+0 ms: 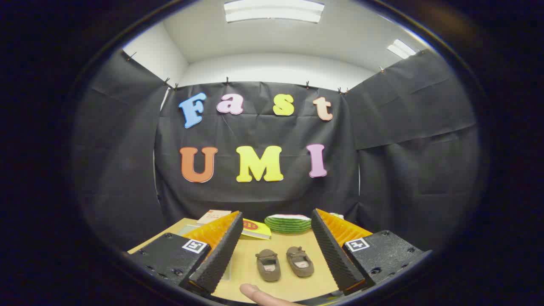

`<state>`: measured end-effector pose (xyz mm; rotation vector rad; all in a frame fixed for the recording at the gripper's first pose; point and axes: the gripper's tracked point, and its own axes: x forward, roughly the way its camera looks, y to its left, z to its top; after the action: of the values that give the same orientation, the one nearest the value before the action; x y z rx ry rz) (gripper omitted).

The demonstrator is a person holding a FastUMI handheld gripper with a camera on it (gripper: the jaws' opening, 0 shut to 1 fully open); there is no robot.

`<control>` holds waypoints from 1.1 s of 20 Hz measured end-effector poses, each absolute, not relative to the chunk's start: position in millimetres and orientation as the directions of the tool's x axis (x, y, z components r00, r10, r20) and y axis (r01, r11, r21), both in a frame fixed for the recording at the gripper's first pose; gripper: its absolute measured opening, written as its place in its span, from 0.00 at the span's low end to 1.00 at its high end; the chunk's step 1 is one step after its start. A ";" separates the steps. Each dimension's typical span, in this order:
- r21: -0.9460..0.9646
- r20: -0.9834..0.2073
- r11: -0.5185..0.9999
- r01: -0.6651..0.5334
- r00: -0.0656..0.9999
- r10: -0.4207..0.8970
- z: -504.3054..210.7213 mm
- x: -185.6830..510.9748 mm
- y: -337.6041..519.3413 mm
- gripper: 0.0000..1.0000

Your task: Open the storage box then place both shoes into the box .Put the left shoe in first, then the right shoe, with the right side of both shoes facing outward in a uniform manner.

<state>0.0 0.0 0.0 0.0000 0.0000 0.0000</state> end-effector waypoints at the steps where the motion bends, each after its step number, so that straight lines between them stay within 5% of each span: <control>1: -0.006 -0.001 1.000 -0.004 1.000 0.004 0.1 -1.3 1.2 1.00; 22: -0.018 -0.058 1.000 0.006 0.998 -0.007 -27.5 4.0 -7.5 1.00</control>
<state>4.0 -7.5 -27.5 -0.0181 0.0578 -0.0063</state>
